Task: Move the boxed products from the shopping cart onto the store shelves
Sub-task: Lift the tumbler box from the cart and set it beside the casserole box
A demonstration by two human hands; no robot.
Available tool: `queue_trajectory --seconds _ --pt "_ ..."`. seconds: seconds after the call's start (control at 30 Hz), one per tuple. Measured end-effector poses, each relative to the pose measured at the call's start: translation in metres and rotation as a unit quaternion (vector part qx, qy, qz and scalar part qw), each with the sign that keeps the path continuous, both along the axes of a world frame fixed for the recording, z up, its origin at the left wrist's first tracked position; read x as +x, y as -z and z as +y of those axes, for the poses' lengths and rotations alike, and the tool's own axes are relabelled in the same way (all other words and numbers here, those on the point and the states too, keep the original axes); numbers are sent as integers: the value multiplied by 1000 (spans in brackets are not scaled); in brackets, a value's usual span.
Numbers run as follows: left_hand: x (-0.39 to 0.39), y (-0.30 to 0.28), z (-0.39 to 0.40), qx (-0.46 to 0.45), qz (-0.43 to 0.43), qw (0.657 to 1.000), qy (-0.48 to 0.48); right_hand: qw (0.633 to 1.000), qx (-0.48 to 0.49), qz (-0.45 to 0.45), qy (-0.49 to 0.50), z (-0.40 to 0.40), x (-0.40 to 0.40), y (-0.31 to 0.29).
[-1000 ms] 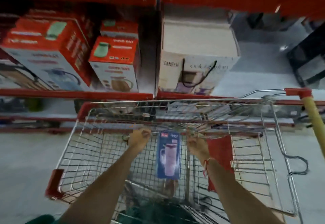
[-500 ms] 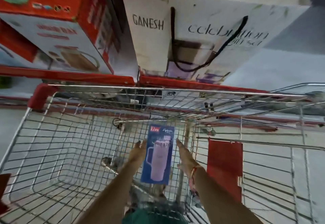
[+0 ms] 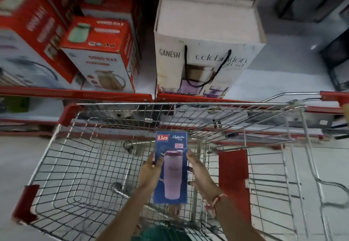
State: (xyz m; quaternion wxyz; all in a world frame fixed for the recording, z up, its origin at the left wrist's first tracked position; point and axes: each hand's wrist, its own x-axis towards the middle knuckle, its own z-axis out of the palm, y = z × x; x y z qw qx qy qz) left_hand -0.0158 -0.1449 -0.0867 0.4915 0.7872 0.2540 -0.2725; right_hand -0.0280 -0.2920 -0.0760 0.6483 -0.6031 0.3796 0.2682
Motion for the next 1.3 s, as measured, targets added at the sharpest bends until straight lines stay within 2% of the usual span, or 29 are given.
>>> queue_trajectory --seconds 0.23,0.33,0.5,0.63,0.77,0.97,1.1,1.23,1.3 --pt "-9 -96 40 -90 -109 990 -16 988 -21 -155 1 26 -26 -127" --pt "-5 -148 57 -100 -181 978 17 974 -28 -223 0 37 -30 -179" --pt "0 -234 75 -113 -317 940 60 938 -69 -341 1 41 -30 -253" --pt "-7 -288 85 -147 -385 908 79 914 -92 -396 -5 41 -39 -305" --pt "-16 -317 95 -165 -417 889 92 900 -84 -428 -21 40 -55 -334" --pt "-13 -333 94 -151 -444 878 99 895 -82 -439 -22 39 -60 -354" --pt "2 -344 81 -174 -468 859 111 887 -84 -454 -4 28 -48 -366" --pt "38 -366 58 -211 -478 844 125 854 -100 -510 35 12 -15 -382" --pt "67 -382 43 -209 -510 826 119 830 -116 -543 47 1 14 -397"
